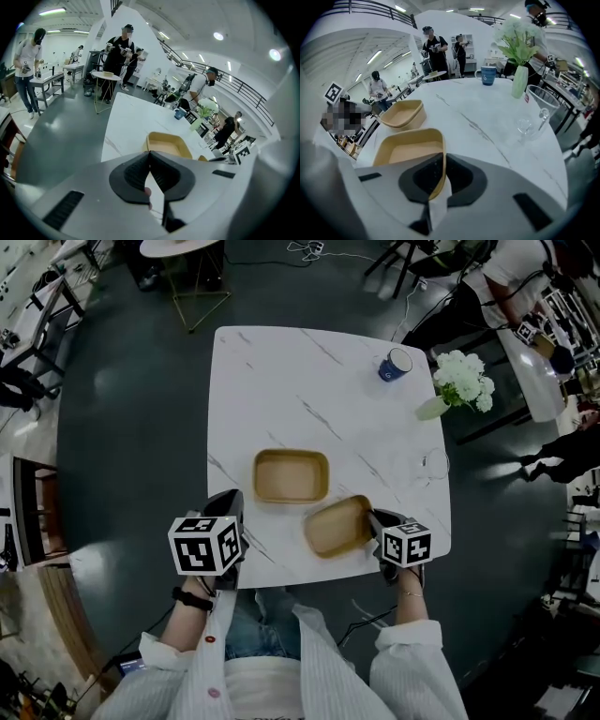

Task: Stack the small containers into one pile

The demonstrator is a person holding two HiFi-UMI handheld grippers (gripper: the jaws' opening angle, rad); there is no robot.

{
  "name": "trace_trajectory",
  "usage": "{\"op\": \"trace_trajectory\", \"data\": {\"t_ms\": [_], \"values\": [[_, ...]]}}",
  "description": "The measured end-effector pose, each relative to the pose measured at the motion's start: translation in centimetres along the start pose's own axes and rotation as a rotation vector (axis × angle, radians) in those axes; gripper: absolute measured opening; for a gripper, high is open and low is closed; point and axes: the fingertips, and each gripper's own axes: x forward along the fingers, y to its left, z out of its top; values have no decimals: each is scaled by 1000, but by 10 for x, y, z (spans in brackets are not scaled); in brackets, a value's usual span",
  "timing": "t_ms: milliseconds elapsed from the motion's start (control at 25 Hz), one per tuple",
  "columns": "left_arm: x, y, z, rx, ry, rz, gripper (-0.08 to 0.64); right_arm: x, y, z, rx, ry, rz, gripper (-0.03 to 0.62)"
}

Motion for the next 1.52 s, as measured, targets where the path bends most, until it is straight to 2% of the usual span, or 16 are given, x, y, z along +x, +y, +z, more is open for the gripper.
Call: {"op": "trace_trajectory", "data": {"t_ms": [440,840,1160,1520], "values": [[12,-4,33,58,5,-58,17,-39,8,26,71,-95,-30,25],[26,-4,61,108,16,-106,17,-59,34,75,154,-198,-23,25],[30,12,73,138,34,-108,17,-25,75,113,264,-276,10,25],[33,27,75,171,64,-131,17,17,92,118,420,-298,-30,26]]}}
